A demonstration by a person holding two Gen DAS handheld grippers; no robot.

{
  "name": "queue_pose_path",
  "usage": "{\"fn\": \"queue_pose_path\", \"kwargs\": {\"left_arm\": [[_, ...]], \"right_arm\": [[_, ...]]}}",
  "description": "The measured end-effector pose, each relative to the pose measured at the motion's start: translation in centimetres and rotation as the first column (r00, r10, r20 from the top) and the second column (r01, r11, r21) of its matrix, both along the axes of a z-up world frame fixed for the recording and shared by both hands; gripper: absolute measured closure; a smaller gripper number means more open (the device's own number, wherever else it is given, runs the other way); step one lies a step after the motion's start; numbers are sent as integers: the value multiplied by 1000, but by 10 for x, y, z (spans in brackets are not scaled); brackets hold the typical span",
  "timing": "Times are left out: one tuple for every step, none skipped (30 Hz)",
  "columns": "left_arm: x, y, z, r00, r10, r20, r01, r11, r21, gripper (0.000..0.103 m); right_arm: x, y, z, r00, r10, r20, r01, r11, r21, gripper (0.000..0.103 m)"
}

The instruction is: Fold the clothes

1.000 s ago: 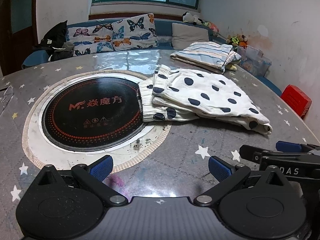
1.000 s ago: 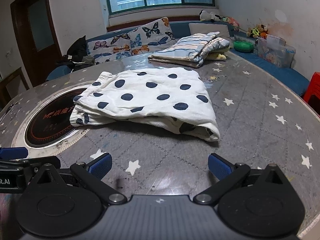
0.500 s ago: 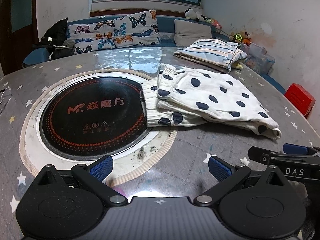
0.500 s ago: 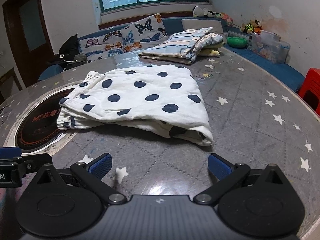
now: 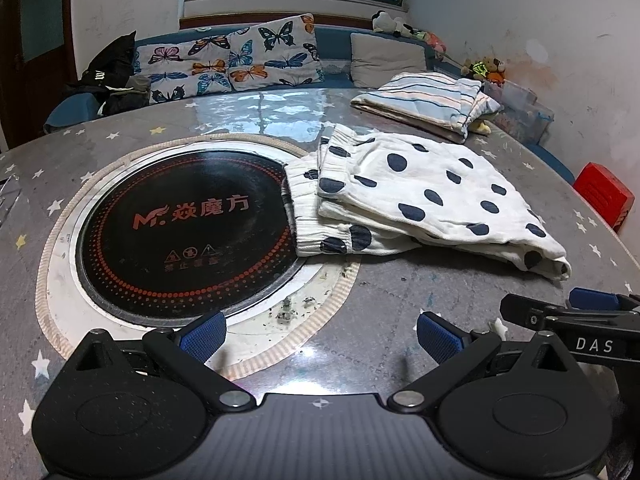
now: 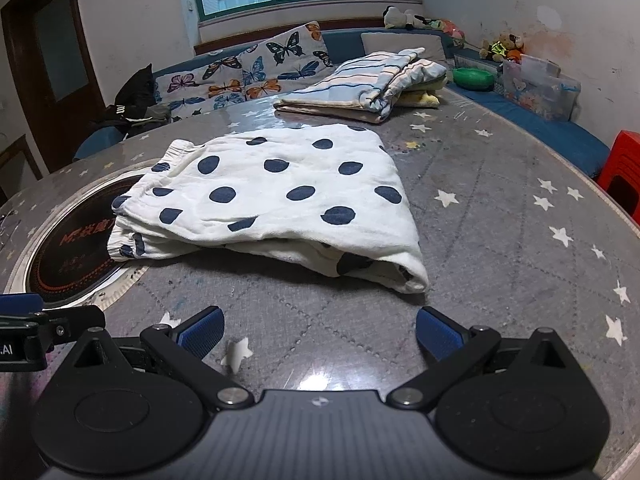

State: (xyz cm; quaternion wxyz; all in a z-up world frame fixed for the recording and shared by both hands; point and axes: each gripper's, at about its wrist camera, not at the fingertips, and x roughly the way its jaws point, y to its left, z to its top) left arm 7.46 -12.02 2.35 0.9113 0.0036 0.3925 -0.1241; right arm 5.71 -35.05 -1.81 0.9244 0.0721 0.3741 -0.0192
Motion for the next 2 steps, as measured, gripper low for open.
{"fn": "queue_pose_path", "kwargs": {"left_arm": [[0,0,0,1000,-1,0,1,1000,0,0],[1,-1,0,1000,-2,0,2,1000,1,0]], "right_arm": [[0,0,0,1000,0,1,0,1000,2,0],[0,0,0,1000,0,1,0,1000,2,0]]}}
